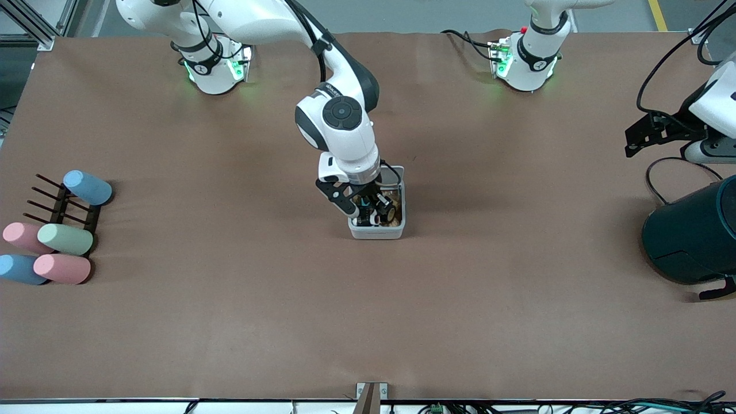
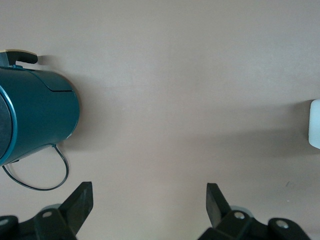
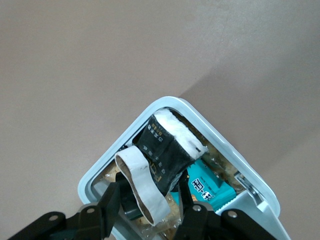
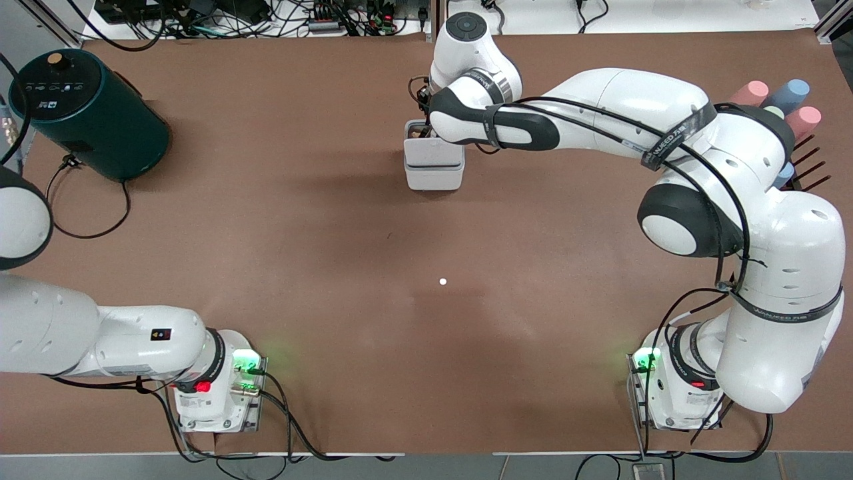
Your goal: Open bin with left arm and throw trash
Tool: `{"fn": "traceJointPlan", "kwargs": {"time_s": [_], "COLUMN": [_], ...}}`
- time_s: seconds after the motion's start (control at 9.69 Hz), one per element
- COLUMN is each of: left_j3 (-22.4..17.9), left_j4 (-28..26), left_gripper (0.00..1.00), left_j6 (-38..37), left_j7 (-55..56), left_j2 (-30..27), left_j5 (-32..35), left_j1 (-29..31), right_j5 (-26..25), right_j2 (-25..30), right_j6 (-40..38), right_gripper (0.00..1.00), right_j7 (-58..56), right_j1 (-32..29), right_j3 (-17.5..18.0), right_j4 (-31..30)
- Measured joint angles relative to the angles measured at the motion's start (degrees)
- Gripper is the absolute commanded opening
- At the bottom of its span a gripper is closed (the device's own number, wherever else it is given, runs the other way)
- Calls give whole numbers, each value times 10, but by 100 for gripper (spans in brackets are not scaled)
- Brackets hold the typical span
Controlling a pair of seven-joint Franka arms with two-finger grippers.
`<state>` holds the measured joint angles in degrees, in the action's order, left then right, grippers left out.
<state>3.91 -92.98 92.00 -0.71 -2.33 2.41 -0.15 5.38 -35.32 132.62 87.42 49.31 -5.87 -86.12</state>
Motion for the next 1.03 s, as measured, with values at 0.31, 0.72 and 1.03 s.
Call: {"fn": "traceJointPlan", "kwargs": {"time_s": [0.31, 0.72, 1.03], "left_j3": [-33, -43, -43], "left_j4": [-2, 13, 27], "left_gripper": [100, 100, 100], "left_j6": [4, 6, 7], "left_j7": [-5, -5, 4], "left_j2": [-2, 7, 18], "left_j5": [0, -1, -2], "left_j1": [-36, -36, -36], "right_j5": [13, 22, 24], "right_j2": [22, 136, 209], "right_j6": [-70, -289, -438], "right_gripper": [54, 53, 59], "right_j7": [1, -109, -324], "right_j1": [-16, -159, -273], "right_j3": [-8, -12, -13], "right_j4": [22, 33, 31]}}
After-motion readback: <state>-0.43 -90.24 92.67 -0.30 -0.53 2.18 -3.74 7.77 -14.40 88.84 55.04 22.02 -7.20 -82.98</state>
